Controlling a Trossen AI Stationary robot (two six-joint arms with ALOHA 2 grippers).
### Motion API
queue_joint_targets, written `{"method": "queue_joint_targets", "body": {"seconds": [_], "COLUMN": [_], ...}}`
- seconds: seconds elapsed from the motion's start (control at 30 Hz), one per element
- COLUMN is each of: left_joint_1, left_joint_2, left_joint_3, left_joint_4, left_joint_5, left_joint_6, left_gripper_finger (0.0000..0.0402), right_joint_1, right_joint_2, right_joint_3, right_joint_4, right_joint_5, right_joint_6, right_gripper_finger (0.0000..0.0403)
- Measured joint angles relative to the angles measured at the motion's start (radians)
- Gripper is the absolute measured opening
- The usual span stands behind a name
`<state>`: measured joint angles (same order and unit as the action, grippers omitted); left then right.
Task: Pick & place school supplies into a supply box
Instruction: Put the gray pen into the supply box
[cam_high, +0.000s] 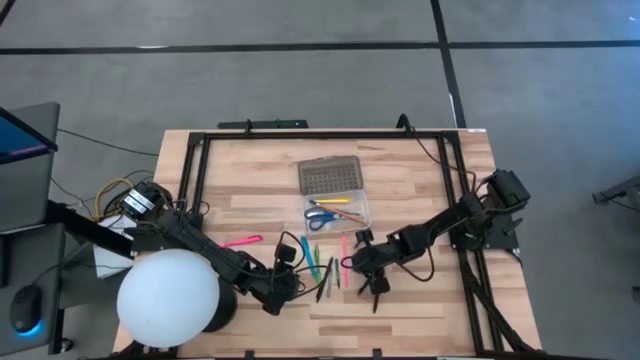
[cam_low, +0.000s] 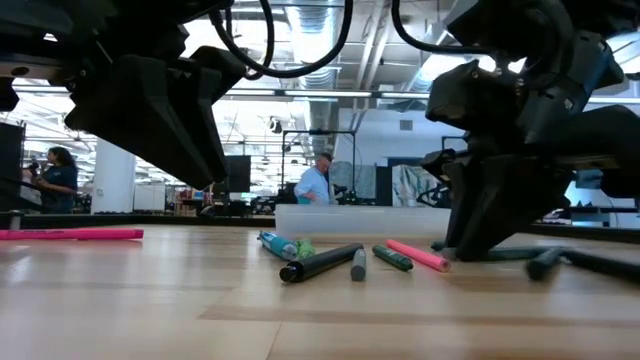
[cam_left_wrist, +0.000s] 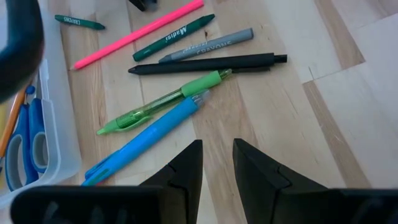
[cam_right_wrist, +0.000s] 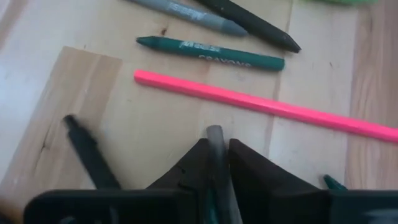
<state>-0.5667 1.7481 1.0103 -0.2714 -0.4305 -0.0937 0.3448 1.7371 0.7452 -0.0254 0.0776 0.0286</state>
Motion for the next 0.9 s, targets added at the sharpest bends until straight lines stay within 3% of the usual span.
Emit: {"method": "queue_joint_targets", "body": {"seconds": [0.27,0.9], "left_joint_1": [0.000,0.000], "left_joint_2": [0.000,0.000], "left_joint_3": [0.000,0.000], "left_joint_4": [0.000,0.000], "left_joint_5": [0.000,0.000], "left_joint_6": [0.000,0.000], "left_gripper_finger": [0.0083,0.0084], "right_joint_1": [0.000,-0.027], "right_joint_2": [0.000,-0.001], "right_joint_3": [-0.001,0.001], "right_joint_4": [0.000,-0.051], "right_joint_5": [0.004,0.000], "right_joint_6": [0.034,0.025], "right_gripper_finger": [0.0032,0.0042]}}
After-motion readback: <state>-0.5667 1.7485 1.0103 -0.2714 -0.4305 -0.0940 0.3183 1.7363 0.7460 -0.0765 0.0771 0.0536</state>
